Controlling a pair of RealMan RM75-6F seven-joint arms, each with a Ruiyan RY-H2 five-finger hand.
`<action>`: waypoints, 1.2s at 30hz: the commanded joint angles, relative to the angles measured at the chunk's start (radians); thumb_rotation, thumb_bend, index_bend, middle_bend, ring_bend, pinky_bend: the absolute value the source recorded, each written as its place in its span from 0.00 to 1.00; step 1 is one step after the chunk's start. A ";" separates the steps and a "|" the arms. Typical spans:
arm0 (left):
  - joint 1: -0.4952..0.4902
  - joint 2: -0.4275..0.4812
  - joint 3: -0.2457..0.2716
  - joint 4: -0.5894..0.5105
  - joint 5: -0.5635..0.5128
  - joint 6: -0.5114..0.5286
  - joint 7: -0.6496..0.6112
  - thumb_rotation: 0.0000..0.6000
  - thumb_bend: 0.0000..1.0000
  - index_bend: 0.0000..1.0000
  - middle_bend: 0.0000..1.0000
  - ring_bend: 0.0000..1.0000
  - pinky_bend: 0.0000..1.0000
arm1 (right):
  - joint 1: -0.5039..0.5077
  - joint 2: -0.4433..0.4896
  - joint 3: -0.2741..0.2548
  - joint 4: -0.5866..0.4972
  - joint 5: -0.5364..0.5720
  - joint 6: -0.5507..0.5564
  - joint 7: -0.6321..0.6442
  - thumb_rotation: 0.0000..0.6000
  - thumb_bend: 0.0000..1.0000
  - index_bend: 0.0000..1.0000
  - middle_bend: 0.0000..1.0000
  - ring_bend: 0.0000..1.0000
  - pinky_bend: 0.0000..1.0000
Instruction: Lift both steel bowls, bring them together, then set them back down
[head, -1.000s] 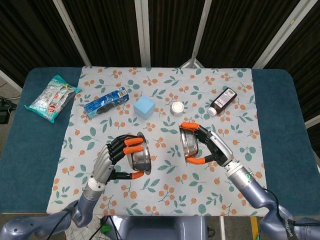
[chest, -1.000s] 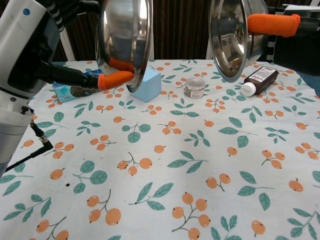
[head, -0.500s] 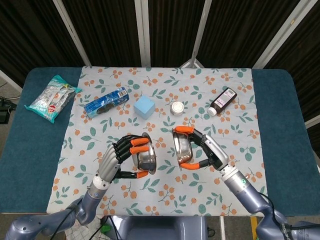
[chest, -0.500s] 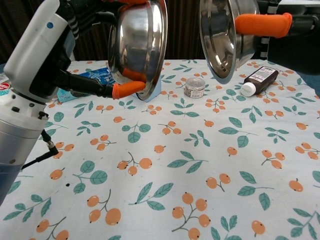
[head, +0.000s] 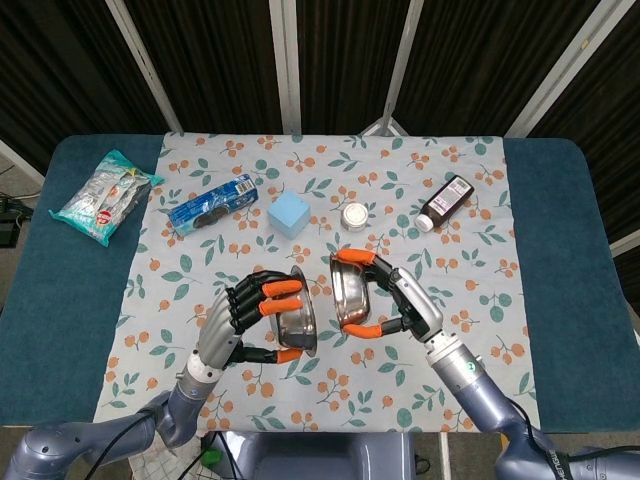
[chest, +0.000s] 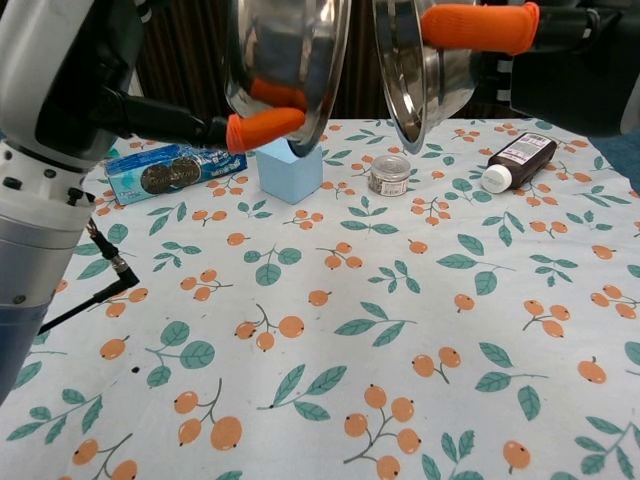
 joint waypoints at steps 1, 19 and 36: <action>0.006 0.014 -0.006 -0.048 -0.027 -0.008 -0.018 1.00 0.04 0.35 0.32 0.28 0.39 | 0.006 0.003 0.011 -0.015 0.027 -0.011 -0.032 1.00 0.06 0.41 0.27 0.34 0.39; 0.009 0.037 -0.001 -0.113 -0.066 -0.062 -0.039 1.00 0.04 0.35 0.32 0.28 0.39 | 0.008 0.017 0.053 -0.095 0.100 -0.043 -0.087 1.00 0.06 0.41 0.27 0.34 0.39; -0.003 -0.013 -0.003 -0.047 -0.054 -0.037 -0.049 1.00 0.04 0.35 0.32 0.28 0.39 | 0.027 -0.026 0.053 -0.227 0.159 -0.052 -0.239 1.00 0.06 0.41 0.27 0.35 0.39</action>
